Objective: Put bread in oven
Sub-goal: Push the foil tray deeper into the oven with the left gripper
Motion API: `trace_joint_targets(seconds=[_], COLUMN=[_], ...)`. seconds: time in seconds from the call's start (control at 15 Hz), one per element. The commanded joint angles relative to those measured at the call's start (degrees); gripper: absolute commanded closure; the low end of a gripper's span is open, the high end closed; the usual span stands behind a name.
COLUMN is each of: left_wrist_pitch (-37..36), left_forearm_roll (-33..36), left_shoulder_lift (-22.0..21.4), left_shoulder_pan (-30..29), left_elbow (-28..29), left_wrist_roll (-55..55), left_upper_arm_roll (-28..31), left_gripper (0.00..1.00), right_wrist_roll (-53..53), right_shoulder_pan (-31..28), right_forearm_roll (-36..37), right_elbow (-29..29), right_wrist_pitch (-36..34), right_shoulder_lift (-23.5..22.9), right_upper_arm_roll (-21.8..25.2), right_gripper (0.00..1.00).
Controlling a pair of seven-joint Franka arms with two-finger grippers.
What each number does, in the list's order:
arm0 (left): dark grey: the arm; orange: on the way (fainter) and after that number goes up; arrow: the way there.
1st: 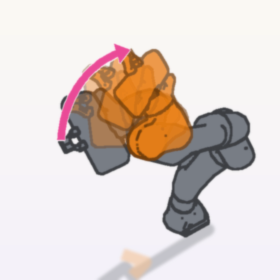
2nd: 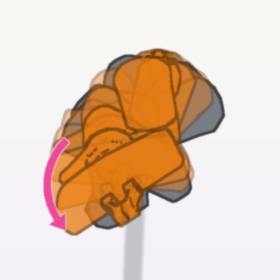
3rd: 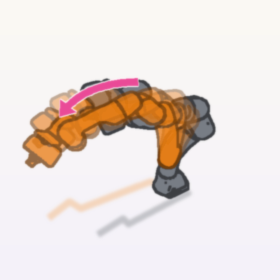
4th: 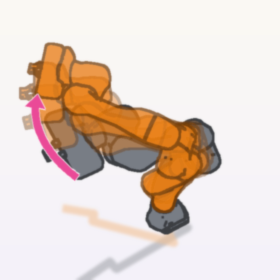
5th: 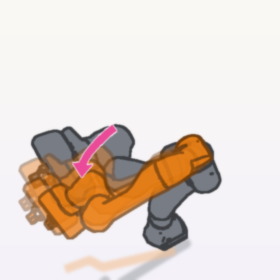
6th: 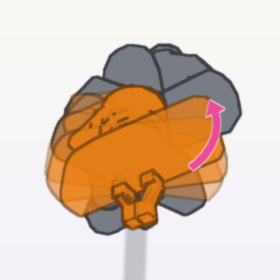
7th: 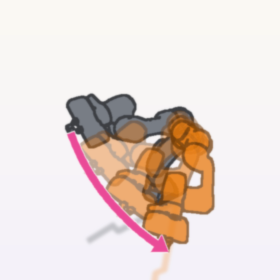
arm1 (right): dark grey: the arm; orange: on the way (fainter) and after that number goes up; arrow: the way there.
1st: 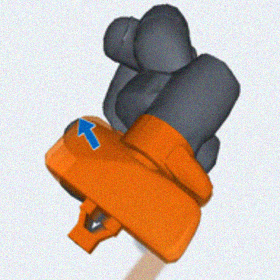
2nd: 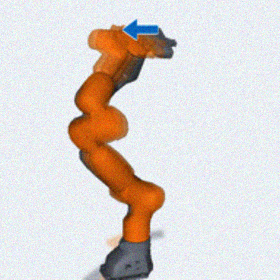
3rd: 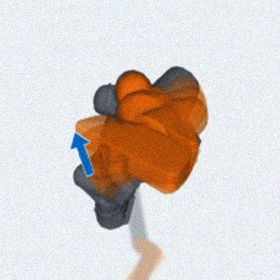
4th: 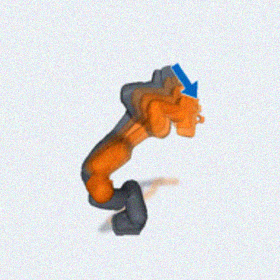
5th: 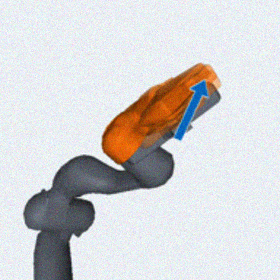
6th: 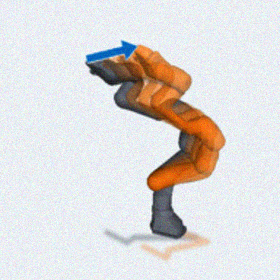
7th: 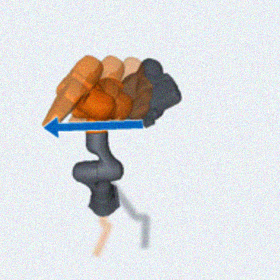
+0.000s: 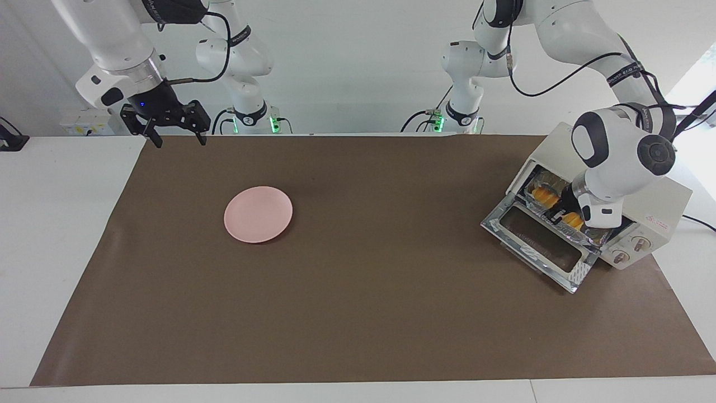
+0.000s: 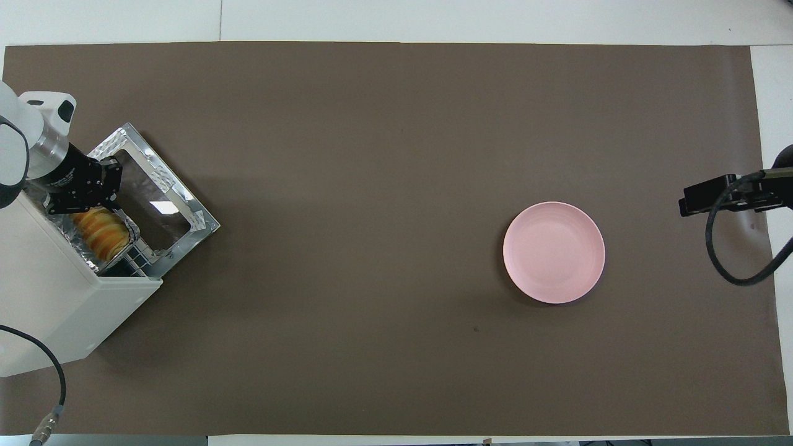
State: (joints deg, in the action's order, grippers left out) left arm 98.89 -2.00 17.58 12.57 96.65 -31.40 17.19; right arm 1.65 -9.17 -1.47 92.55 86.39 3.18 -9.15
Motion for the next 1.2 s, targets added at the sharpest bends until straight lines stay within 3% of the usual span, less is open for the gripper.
trace_joint_targets(seconds=[0.0, 0.4, 0.47, 0.6, 0.73, 0.8, 1.13], left_wrist_pitch=[-0.8, -0.7, -0.7, -0.8, -0.8, -0.5, 0.0], left_forearm_roll=[1.7, 1.9, 1.9, 1.9, 1.9, 1.9, 1.9], left_shoulder_lift=[-2.8, -2.9, -2.9, -2.8, -2.8, -2.8, -2.4], left_shoulder_pan=[0.5, 0.6, 0.6, 0.7, 0.7, 0.7, 1.0], left_elbow=[3.2, 3.2, 3.2, 3.0, 2.8, 2.5, 0.6], left_wrist_roll=[-0.6, -0.2, -0.2, -0.1, 0.0, 0.1, 0.5], left_upper_arm_roll=[0.3, 0.2, 0.2, 0.2, 0.2, 0.2, 0.2], left_gripper=[1.00, 1.00, 0.96, 0.47, 0.14, 0.04, 0.00], right_wrist_roll=[1.6, 1.6, 1.6, 1.6, 1.6, 1.6, 1.6], right_shoulder_pan=[-0.8, -0.8, -0.8, -0.8, -0.8, -0.8, -0.8], right_forearm_roll=[0.4, 0.4, 0.4, 0.4, 0.4, 0.4, 0.4], right_elbow=[0.6, 0.5, 0.6, 0.6, 0.5, 0.6, 0.6], right_wrist_pitch=[-0.4, -0.5, -0.5, -0.5, -0.4, -0.5, -0.5], right_shoulder_lift=[0.6, 0.6, 0.6, 0.6, 0.6, 0.6, 0.6], right_upper_arm_roll=[-0.4, -0.3, -0.4, -0.4, -0.3, -0.3, -0.3], right_gripper=[0.00, 0.00, 0.00, 0.00, 0.00, 0.00, 0.00])
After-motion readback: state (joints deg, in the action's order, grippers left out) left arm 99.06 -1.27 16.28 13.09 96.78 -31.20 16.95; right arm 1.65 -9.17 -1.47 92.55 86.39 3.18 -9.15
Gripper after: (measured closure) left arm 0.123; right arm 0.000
